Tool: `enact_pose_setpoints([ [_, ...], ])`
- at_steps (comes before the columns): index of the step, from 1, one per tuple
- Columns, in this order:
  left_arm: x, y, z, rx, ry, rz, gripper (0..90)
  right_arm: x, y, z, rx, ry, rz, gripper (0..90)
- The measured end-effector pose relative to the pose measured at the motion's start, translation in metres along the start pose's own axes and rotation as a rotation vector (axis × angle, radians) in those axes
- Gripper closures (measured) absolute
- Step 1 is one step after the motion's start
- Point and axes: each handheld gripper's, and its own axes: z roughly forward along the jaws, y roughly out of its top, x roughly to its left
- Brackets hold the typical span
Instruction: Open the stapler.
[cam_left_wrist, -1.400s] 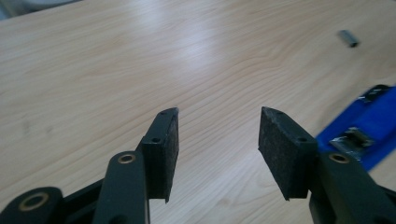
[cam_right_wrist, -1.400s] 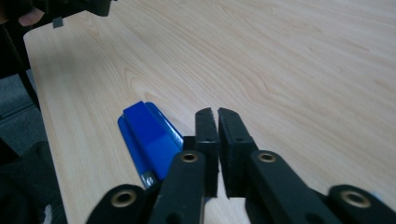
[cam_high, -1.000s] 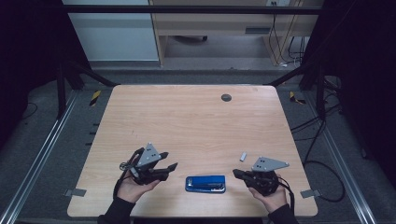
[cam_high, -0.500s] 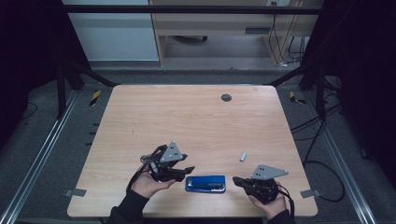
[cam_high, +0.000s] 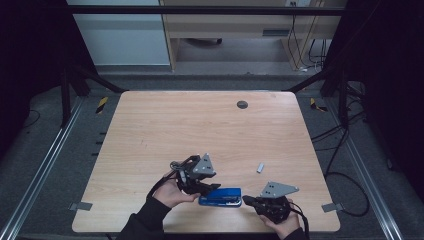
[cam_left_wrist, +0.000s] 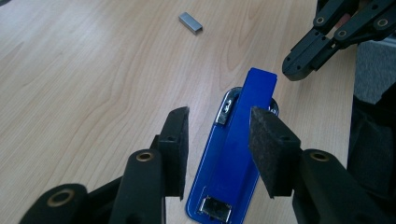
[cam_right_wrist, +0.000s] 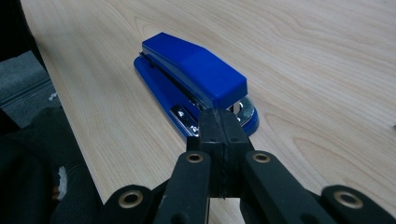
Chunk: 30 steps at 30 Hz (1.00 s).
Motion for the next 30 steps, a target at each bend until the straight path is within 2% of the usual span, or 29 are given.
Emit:
enact_pose_setpoints([
  [2,-0.003,0.006,0.008,0.024,-0.015,0.025,58.8,0.001,0.0,0.002,0.002,0.004,0.002,90.0],
  [3,-0.003,0.006,0.008,0.024,-0.015,0.025,58.9,0.001,0.0,0.002,0.002,0.004,0.002,90.0],
  [4,-0.006,0.01,0.013,0.043,-0.018,0.048,59.1,0.002,-0.001,0.005,0.004,0.006,-0.005,90.0],
  [6,-0.008,0.013,0.018,0.059,-0.017,0.066,59.5,0.003,-0.001,0.006,0.002,0.008,-0.003,90.0],
  [10,-0.011,0.016,0.024,0.078,-0.031,0.077,60.3,0.003,-0.002,0.009,0.005,0.007,0.005,90.0],
  [11,-0.011,0.018,0.028,0.101,-0.043,0.09,60.7,0.002,-0.002,0.01,0.007,0.009,0.008,90.0],
  [15,-0.014,0.02,0.034,0.128,-0.06,0.103,61.0,0.003,-0.003,0.012,0.008,0.012,0.007,90.0],
  [16,-0.015,0.022,0.037,0.151,-0.074,0.126,61.0,0.004,-0.003,0.014,0.017,0.011,0.003,90.0],
  [20,-0.016,0.022,0.045,0.183,-0.09,0.144,61.0,0.006,-0.004,0.016,0.014,0.009,-0.004,90.0],
  [28,-0.016,0.023,0.053,0.21,-0.104,0.177,60.0,0.006,-0.005,0.019,0.016,0.012,0.002,90.0],
  [30,-0.017,0.023,0.056,0.212,-0.106,0.174,59.8,0.007,-0.005,0.019,0.021,0.009,-0.003,90.0],
])
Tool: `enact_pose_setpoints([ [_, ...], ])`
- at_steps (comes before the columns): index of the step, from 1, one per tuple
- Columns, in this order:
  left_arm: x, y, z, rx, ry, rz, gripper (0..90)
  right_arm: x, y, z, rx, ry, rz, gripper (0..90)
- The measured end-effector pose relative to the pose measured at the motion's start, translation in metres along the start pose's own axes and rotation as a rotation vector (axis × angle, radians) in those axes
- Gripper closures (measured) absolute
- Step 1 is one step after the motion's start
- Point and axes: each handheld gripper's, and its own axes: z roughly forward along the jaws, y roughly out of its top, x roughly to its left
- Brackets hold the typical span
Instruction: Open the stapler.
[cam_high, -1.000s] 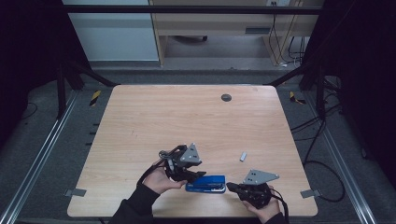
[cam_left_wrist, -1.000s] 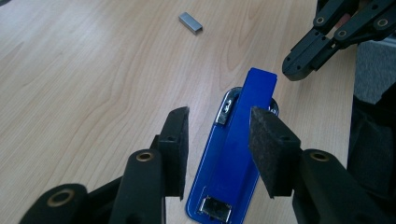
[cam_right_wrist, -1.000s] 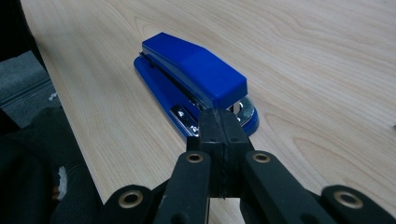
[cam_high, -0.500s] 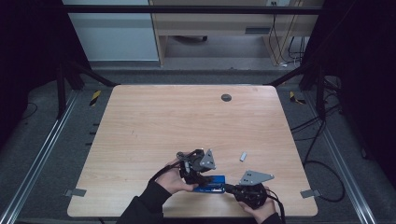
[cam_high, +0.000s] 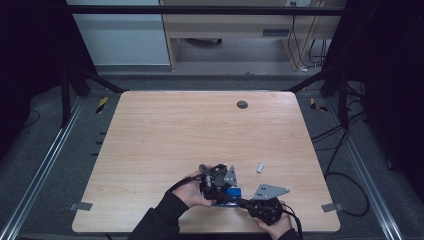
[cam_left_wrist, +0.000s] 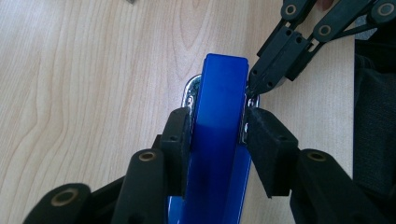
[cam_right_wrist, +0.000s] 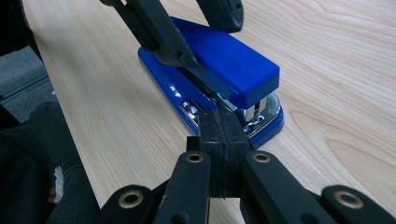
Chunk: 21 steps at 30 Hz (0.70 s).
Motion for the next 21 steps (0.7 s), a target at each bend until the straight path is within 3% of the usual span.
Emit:
enact_pose_setpoints([
  [11,0.008,0.002,0.011,0.06,-0.032,0.05,58.2,0.0,-0.001,0.002,-0.006,-0.003,0.007,90.0],
  [21,0.01,0.006,0.017,0.074,-0.057,0.073,60.5,-0.001,-0.001,0.005,-0.012,-0.009,0.017,90.0],
])
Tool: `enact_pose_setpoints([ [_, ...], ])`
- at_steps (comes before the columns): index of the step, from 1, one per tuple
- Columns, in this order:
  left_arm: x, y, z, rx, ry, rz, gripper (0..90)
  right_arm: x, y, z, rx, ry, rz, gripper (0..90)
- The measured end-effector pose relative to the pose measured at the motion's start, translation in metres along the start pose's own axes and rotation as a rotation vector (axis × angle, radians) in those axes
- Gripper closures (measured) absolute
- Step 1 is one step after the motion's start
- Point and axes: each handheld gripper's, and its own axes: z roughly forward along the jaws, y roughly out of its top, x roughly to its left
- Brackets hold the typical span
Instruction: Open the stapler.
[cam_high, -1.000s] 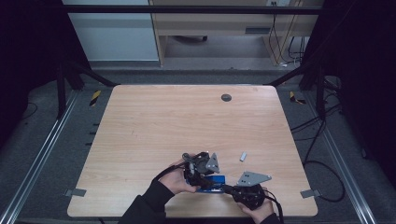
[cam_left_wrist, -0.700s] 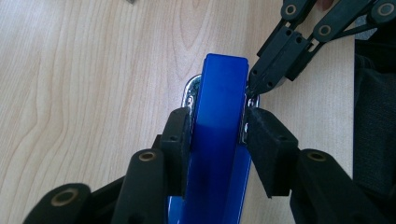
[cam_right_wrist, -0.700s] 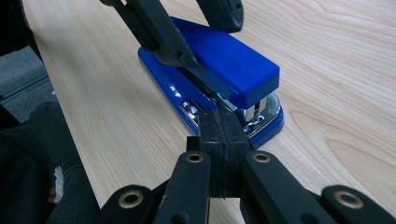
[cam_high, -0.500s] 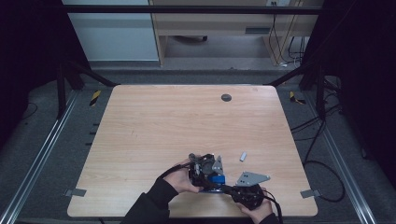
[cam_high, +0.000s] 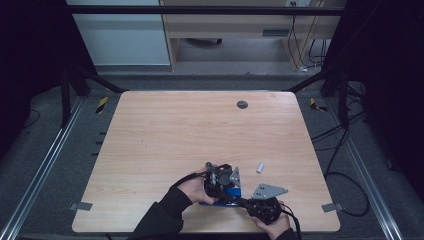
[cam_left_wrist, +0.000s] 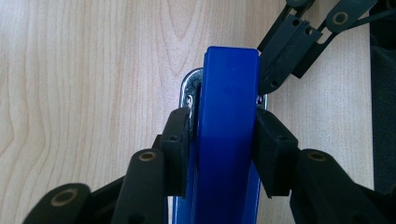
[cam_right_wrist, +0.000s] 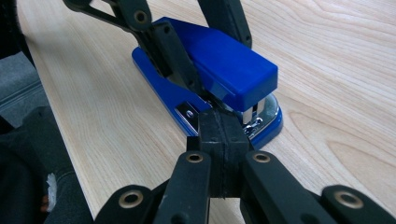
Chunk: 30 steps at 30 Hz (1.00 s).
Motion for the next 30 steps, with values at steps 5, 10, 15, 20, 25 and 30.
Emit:
enact_pose_setpoints([
  [5,-0.0005,0.0029,0.0044,0.026,-0.002,0.018,63.8,-0.0013,-0.0003,0.0004,-0.006,-0.005,-0.002,90.0],
  [10,-0.0005,0.0037,0.0044,0.031,-0.006,0.021,64.4,-0.0012,-0.0005,0.0015,-0.014,-0.006,-0.005,90.0],
  [15,0.001,0.004,0.0043,0.032,-0.011,0.027,64.9,-0.0001,-0.0008,0.0023,-0.021,-0.013,-0.011,90.0],
  [20,0.0024,0.0057,0.0035,0.049,-0.019,0.045,65.5,0.0003,-0.0012,0.0027,-0.025,-0.013,-0.003,90.0],
  [25,0.0024,0.005,0.0031,0.044,-0.029,0.042,65.8,-0.0004,-0.0011,0.0027,-0.023,-0.01,0.008,90.0],
  [30,0.0017,0.0054,0.0022,0.049,-0.031,0.042,66.1,-0.001,-0.0007,0.0024,-0.017,-0.008,0.011,90.0],
])
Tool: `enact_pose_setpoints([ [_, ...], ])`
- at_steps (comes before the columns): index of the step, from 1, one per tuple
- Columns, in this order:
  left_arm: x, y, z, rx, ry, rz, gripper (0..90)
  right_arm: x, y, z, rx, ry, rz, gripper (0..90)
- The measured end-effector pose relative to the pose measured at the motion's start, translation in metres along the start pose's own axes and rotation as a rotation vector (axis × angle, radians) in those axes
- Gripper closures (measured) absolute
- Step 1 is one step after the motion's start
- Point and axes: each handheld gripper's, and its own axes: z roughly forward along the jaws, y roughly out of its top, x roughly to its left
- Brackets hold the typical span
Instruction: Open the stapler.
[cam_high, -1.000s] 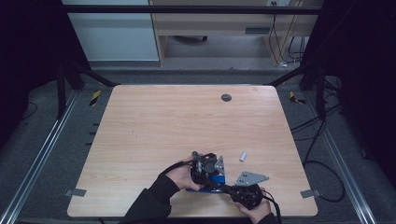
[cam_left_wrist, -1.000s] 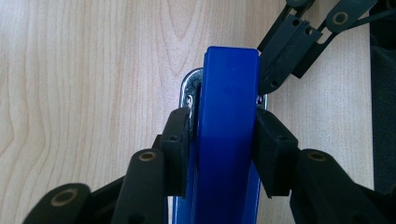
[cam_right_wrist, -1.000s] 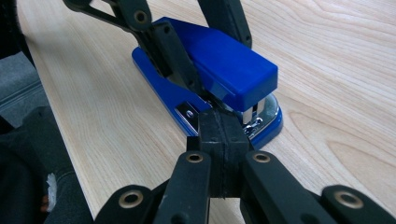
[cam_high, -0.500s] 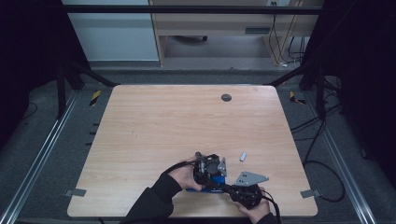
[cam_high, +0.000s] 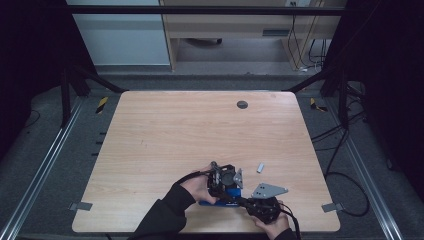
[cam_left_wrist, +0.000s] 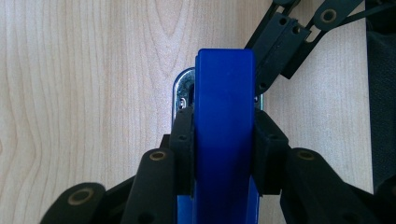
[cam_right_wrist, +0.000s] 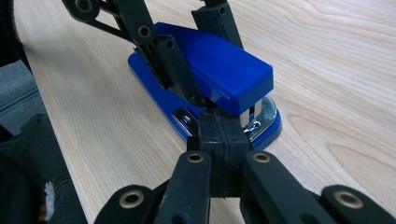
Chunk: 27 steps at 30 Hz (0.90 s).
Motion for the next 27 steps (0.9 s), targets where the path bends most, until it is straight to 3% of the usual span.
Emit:
enact_pose_setpoints([
  [27,0.0026,-0.0035,-0.0013,-0.031,-0.023,-0.016,66.3,0.0022,0.002,0.0001,0.017,-0.01,0.004,90.0],
])
